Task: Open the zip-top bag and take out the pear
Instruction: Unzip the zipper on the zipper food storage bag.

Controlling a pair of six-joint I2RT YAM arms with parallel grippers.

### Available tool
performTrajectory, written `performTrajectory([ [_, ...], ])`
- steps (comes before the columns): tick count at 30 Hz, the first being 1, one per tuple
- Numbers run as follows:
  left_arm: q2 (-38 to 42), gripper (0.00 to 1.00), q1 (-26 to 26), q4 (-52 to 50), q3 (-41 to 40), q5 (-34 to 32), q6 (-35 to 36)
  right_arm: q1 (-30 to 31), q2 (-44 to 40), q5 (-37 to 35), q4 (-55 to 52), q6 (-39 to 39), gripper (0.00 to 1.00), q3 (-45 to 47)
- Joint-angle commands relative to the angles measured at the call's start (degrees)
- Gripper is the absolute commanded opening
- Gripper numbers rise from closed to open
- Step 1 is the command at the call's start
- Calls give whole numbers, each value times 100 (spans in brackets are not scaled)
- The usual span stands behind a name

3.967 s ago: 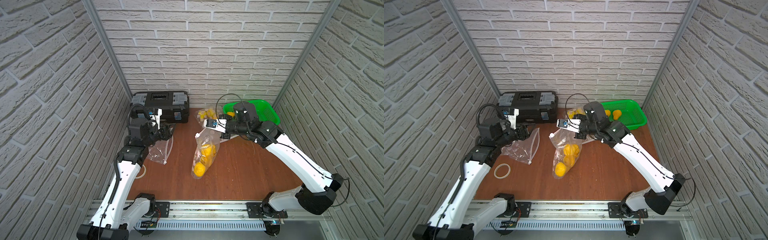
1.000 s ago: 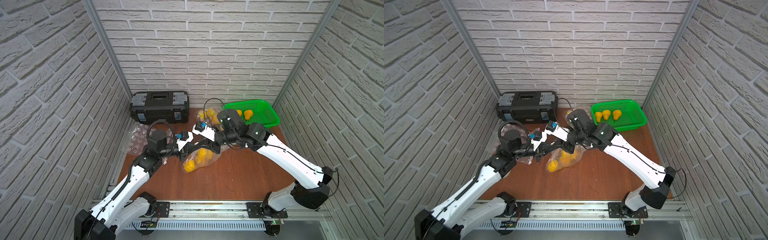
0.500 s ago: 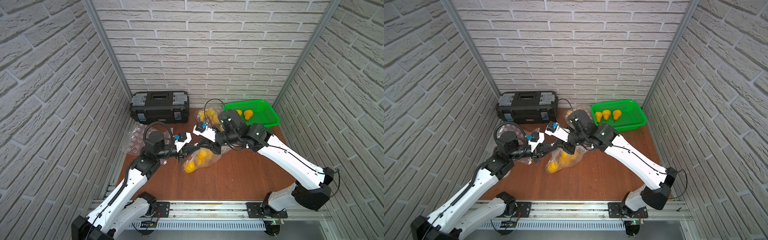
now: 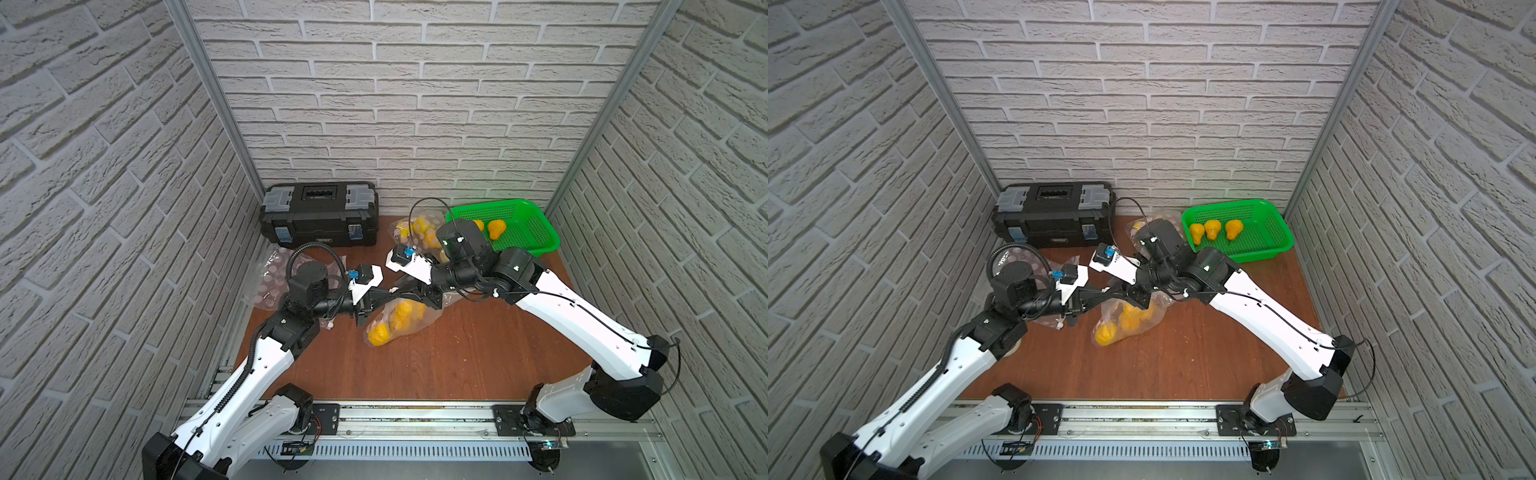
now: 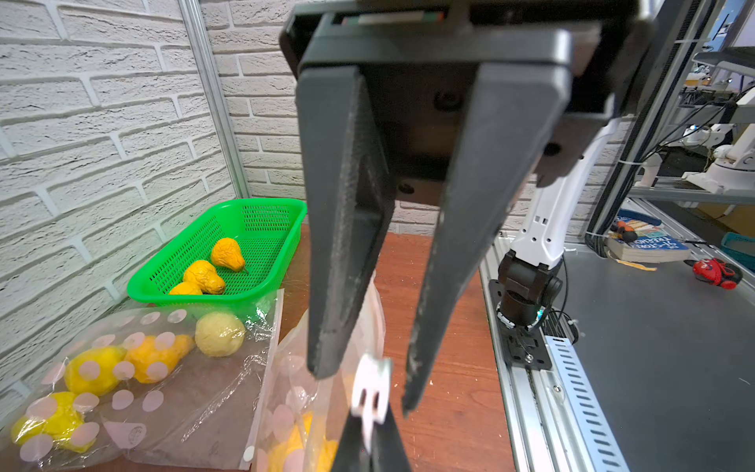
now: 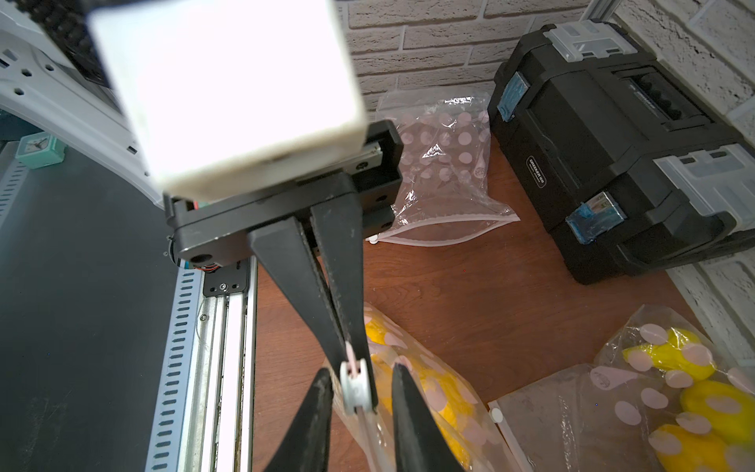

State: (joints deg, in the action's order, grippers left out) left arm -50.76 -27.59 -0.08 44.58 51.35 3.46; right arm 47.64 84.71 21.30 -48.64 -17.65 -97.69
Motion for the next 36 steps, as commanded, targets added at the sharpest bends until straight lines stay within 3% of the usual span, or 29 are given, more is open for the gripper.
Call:
performTrajectory([
  [1,-3,0,24,151,115,138,146,29,-7,113,199,31,24,48],
  [8,14,0,26,220,112,109,111,23,33,81,219,-1,23,125],
  [13,91,0,34,227,81,-186,111,18,-84,-117,226,-43,8,262],
  [16,276,0,47,194,-35,-560,128,-19,-332,-785,343,32,3,531],
  [31,1443,0,695,0,-789,-2645,-544,-1212,-1801,-2900,800,781,3,2377],
  [36,1727,0,852,-35,-951,-2780,-711,-1685,-2061,-3544,946,1115,3,2632],
])
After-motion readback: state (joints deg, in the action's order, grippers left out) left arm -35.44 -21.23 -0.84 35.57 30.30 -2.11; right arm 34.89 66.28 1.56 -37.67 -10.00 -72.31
